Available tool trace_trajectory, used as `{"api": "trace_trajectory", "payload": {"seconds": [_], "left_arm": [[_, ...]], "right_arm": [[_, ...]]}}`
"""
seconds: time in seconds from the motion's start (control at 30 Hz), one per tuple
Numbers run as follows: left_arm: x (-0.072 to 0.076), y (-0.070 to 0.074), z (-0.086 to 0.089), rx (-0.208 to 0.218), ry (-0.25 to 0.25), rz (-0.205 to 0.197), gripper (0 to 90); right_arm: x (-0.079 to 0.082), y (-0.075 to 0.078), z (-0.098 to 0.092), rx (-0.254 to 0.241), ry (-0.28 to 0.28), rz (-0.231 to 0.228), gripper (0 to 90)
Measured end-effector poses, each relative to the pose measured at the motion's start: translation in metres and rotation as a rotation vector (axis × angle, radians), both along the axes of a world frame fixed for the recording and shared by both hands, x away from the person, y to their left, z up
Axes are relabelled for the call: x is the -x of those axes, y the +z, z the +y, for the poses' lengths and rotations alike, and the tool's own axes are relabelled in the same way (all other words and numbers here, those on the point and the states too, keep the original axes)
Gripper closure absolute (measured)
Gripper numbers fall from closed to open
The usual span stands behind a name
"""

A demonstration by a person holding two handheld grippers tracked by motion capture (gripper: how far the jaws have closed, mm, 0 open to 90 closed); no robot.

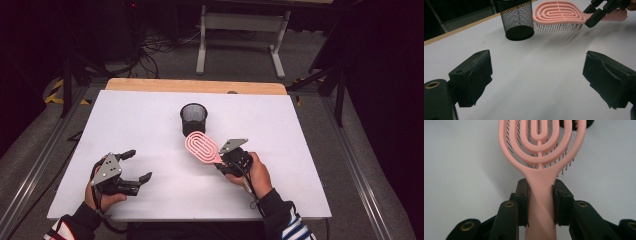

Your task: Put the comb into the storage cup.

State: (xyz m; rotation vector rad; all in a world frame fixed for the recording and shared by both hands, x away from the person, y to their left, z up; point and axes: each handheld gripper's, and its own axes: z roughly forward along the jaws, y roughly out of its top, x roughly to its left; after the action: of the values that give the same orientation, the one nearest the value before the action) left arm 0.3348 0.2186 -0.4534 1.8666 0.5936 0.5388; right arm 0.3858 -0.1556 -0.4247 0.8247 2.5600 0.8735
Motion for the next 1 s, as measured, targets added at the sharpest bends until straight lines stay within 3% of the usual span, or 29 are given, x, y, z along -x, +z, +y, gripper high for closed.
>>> {"api": "trace_trajectory", "payload": {"seconds": [0.33, 0.43, 0.57, 0.87, 1.0], "left_arm": [[-0.006, 0.006, -0.013, -0.009, -0.037, 0.007, 10.1], [-0.012, 0.01, -0.02, 0.013, -0.056, 0.034, 10.1], [-0.015, 0.012, -0.026, 0.009, -0.062, 0.045, 10.5], [-0.027, 0.025, -0.045, 0.086, -0.102, 0.046, 11.8], [-0.031, 0.029, -0.057, 0.115, -0.126, 0.076, 12.4]], "right_arm": [[0.013, 0.011, -0.005, -0.103, -0.015, -0.117, 69.9], [0.016, 0.013, -0.005, -0.118, -0.016, -0.144, 69.9], [0.019, 0.015, -0.004, -0.131, -0.013, -0.17, 69.9], [0.026, 0.02, -0.004, -0.184, -0.019, -0.248, 69.9], [0.028, 0.021, -0.005, -0.204, -0.021, -0.276, 69.9]]}}
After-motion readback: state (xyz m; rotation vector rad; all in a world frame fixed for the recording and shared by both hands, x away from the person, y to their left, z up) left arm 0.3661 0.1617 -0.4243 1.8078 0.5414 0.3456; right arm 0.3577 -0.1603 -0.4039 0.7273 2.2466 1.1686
